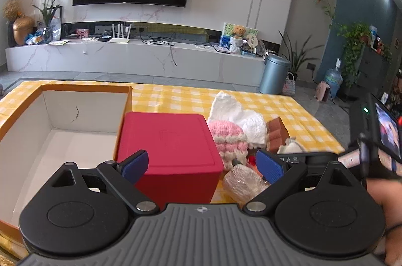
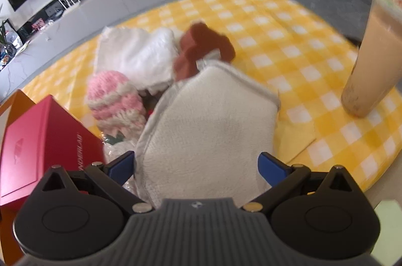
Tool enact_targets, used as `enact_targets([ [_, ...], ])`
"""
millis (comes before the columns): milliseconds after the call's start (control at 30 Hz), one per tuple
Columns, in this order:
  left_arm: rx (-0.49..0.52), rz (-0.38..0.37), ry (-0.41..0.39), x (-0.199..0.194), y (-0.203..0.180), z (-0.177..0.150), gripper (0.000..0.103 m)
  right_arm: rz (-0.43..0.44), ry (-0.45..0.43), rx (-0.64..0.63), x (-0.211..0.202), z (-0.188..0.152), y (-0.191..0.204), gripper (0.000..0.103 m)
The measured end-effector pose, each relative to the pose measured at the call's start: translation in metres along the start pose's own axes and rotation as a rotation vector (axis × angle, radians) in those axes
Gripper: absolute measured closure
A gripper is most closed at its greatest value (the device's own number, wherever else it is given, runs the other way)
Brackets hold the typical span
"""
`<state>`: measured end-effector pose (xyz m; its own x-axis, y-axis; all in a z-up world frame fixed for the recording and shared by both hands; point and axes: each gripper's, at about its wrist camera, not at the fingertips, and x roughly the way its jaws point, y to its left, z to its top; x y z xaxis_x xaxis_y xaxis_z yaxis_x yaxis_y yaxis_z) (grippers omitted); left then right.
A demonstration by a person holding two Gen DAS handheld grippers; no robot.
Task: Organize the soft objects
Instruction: 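Grasp the white fuzzy mitt with the right gripper and lift it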
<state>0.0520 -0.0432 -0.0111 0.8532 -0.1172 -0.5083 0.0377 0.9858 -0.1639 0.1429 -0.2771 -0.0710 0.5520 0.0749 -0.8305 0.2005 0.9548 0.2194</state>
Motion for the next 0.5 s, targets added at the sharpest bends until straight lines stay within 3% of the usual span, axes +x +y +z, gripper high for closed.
enact_targets([
  [133,-0.012,-0.007,0.013,-0.002,0.004,-0.005,0.0,0.037,0.036,0.045,0.008,0.001,-0.01,0.004],
  [233,-0.022,-0.009,0.015,-0.005,0.009,-0.008,0.0,0.08,0.045,0.079,0.006,0.0,-0.015,0.019],
  [300,-0.023,-0.006,0.01,-0.008,0.012,-0.009,0.0,0.079,0.056,0.088,0.005,0.0,-0.019,0.024],
  [500,-0.048,0.007,0.011,-0.013,0.017,-0.006,0.0,0.06,0.068,0.117,0.004,-0.002,-0.033,0.054],
])
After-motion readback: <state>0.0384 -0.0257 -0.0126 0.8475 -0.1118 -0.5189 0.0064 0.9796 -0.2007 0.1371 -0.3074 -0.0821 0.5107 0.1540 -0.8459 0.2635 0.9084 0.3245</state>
